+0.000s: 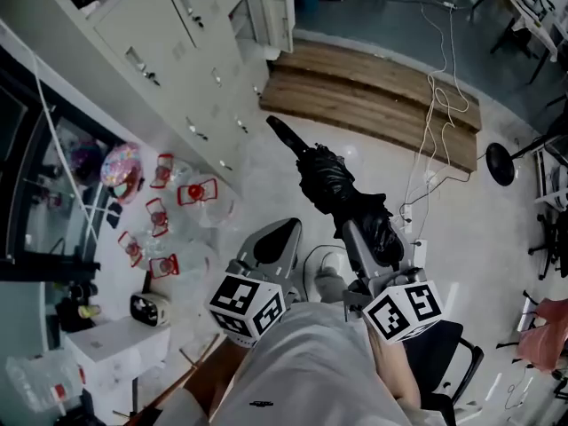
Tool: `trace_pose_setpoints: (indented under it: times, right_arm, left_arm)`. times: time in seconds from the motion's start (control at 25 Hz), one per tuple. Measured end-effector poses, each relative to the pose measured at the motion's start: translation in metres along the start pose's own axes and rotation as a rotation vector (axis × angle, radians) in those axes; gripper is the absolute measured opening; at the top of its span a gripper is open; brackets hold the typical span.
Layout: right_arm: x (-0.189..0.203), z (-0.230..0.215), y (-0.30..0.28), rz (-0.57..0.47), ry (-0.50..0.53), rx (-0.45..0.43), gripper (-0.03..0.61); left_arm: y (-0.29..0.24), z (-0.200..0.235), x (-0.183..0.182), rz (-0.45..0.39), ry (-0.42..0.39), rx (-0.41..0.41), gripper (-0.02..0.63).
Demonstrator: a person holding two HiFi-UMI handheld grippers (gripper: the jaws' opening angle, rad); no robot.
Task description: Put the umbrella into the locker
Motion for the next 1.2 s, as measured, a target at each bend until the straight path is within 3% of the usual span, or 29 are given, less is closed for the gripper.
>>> trace_pose_setpoints:
  times: [0.28,0.68,0.92,1.2]
  right_arm:
    - [-0.033,-0.045,-0.03,0.006,-0.007,-0.051,0.241]
    - [-0.073,-0.096,-0.08,0.031,0.007,-0.114,0.241]
    - [-0.09,-0.112,-0.111,0.05,0.005,-0.128,0.241]
    - [-0.109,-0.127,-0.159,0.048,0.018,-0.102,0.241]
  left_arm:
    - [-0.06,-0.01,-0.027,-0.011,-0.052,-0.047,0.018]
    - [-0.124,-0.008,-0.041,-0.035,-0.037,-0.13,0.018]
    - [-0.152,0.012,-0.05,-0.032,-0.014,-0.163,0.018]
    - [-0.195,0.048,-0.07,-0.03,0.009,-0.134,0.018]
Point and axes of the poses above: the fingertips, and each gripper's own axes: y backward along the fingers, z to its left, x out of its underside, the point moved 2 cm from there along y, backward along the fingers, and after that the axes turned 7 degrees about -y, right-handed, at the moved point
